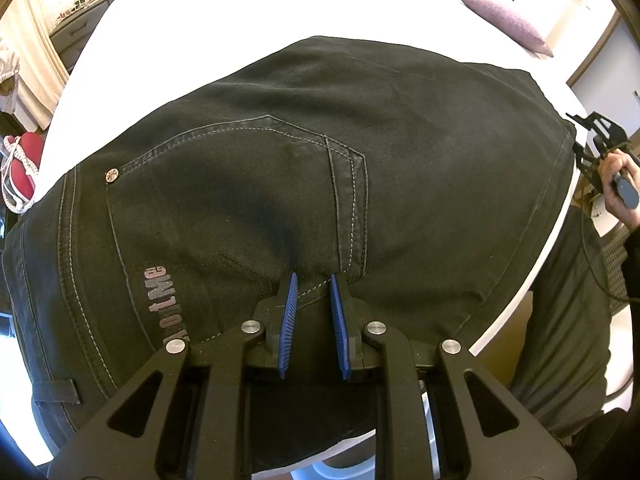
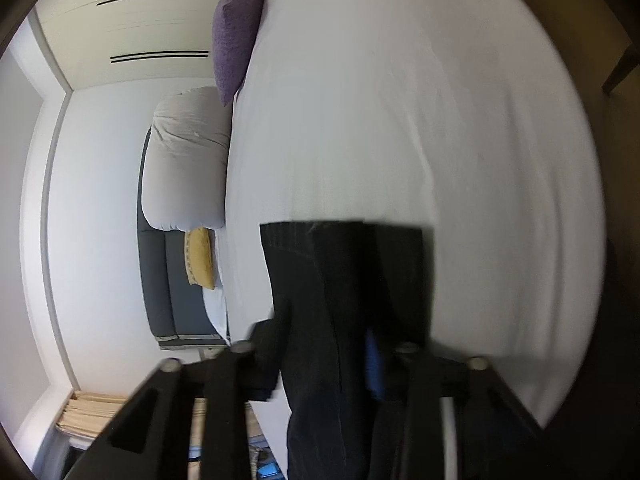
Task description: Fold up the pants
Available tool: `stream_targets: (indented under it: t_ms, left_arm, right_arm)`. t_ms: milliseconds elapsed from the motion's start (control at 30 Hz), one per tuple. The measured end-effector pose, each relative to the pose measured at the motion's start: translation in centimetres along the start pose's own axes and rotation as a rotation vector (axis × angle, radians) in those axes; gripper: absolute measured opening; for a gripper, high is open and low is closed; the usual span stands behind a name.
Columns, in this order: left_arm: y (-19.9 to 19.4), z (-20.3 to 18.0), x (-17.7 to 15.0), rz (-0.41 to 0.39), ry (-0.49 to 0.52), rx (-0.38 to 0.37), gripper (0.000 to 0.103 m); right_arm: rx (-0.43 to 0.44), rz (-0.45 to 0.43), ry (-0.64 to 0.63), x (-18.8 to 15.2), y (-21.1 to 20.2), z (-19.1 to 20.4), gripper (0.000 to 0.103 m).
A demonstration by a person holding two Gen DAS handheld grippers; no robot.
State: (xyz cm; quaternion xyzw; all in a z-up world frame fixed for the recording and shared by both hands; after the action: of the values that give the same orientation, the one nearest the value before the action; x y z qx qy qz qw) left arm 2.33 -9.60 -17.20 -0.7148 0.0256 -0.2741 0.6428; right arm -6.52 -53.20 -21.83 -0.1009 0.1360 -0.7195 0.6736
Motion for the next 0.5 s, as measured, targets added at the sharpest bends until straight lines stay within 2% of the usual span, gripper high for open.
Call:
stream_targets:
  t_ms: [100, 267, 433, 500]
  left_arm:
    - [-0.1, 0.1, 0.0, 0.001, 0.001, -0.004, 0.017]
    - [-0.1, 0.3, 0.1, 0.013, 0.024, -0.013, 0.017]
    - [-0.4, 0.4, 0.0, 0.027, 0.078, 0.012, 0.017]
    - [-0.6, 0.6, -0.3, 0.033, 0.1, 0.025, 0.017]
  right_arm:
    - [-0.021, -0.02, 0.017, 0.2, -0.5, -0.4, 0.004]
    - [-0.03, -0.067, -0.01, -1.4, -2.8, -0.2, 0.004]
    - [-0.053, -0.079, 0.005, -0.9, -2.7, -1.4, 0.003]
    - [-0.087, -0.092, -0.045, -0.3, -2.4, -0.9, 0.003]
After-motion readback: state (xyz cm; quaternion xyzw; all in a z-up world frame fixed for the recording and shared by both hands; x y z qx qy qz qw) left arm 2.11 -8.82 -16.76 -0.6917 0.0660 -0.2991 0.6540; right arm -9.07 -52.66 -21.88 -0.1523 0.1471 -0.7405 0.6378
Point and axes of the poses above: each gripper's, at about its wrist camera, not at the fingertips, and y roughly the way its jaws point, z to its left, x to its top, the point moved 4 cm from there along y, roughly the way its jaws point, and after that the axes turned 7 degrees about x, right-handed, at the moved point
